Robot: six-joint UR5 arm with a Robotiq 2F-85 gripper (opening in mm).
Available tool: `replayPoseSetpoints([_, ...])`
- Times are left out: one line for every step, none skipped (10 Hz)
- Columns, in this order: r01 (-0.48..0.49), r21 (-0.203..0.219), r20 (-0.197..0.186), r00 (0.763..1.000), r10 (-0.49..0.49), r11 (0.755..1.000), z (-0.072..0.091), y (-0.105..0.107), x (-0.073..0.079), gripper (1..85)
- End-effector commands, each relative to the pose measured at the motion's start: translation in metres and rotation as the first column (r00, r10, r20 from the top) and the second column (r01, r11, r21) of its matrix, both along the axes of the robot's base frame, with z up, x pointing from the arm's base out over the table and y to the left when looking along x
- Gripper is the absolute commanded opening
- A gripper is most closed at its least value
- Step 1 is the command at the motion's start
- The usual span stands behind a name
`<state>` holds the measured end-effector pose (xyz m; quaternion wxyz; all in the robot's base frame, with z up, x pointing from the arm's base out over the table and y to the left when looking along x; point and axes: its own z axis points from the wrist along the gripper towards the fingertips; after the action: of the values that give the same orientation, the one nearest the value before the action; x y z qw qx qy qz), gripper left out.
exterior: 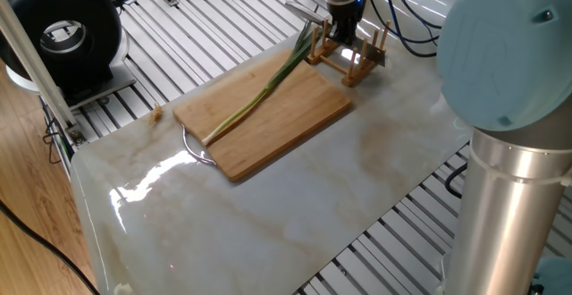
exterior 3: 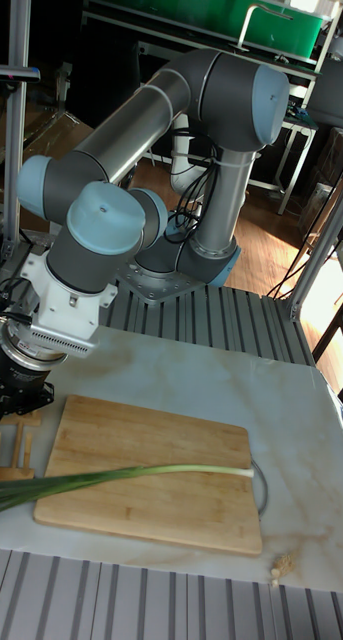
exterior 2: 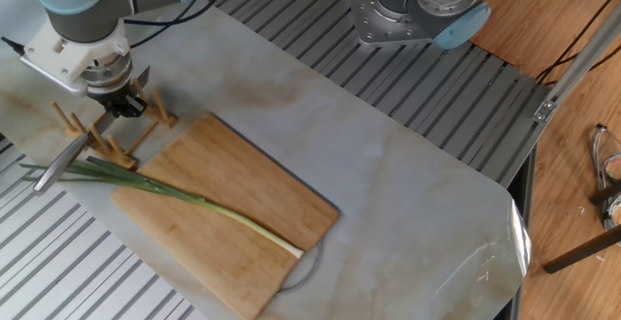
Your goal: Chop the green garlic
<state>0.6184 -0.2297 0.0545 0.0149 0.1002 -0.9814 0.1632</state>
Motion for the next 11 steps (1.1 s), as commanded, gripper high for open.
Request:
replayPoseSetpoints([0.007,0.012,0.003,1.0,-0.007,1.0,-0.0009,0.0017,-0.0002,20.0])
replayPoseSetpoints([0.006,0.014,0.004,1.0,-0.006,1.0,-0.001,0.002,0.0002,19.7])
replayPoseSetpoints([0.008,0.012,0.005,1.0,-0.008,1.0,-0.0009,0.0016,0.0002,19.3])
replayPoseSetpoints([0.01,0.005,0.004,1.0,-0.01,1.0,-0.0003,-0.0002,-0.0003,18.7])
replayPoseSetpoints([0.011,0.003,0.004,1.0,-0.011,1.0,-0.0002,-0.0006,-0.0003,17.7])
replayPoseSetpoints([0.011,0.003,0.004,1.0,-0.011,1.0,-0.0003,-0.0005,-0.0003,17.3])
replayPoseSetpoints([0.015,0.006,0.002,1.0,-0.015,1.0,-0.0013,0.0015,-0.001,17.3])
replayPoseSetpoints([0.016,0.006,0.003,1.0,-0.016,1.0,-0.0023,0.003,-0.001,17.0])
replayPoseSetpoints([0.019,0.006,0.005,1.0,-0.019,1.0,-0.003,0.0041,-0.0006,16.3])
replayPoseSetpoints([0.019,0.006,0.005,1.0,-0.019,1.0,-0.0031,0.0043,-0.0007,16.3])
replayPoseSetpoints([0.019,0.003,0.005,1.0,-0.019,1.0,-0.0025,0.0032,-0.001,15.7])
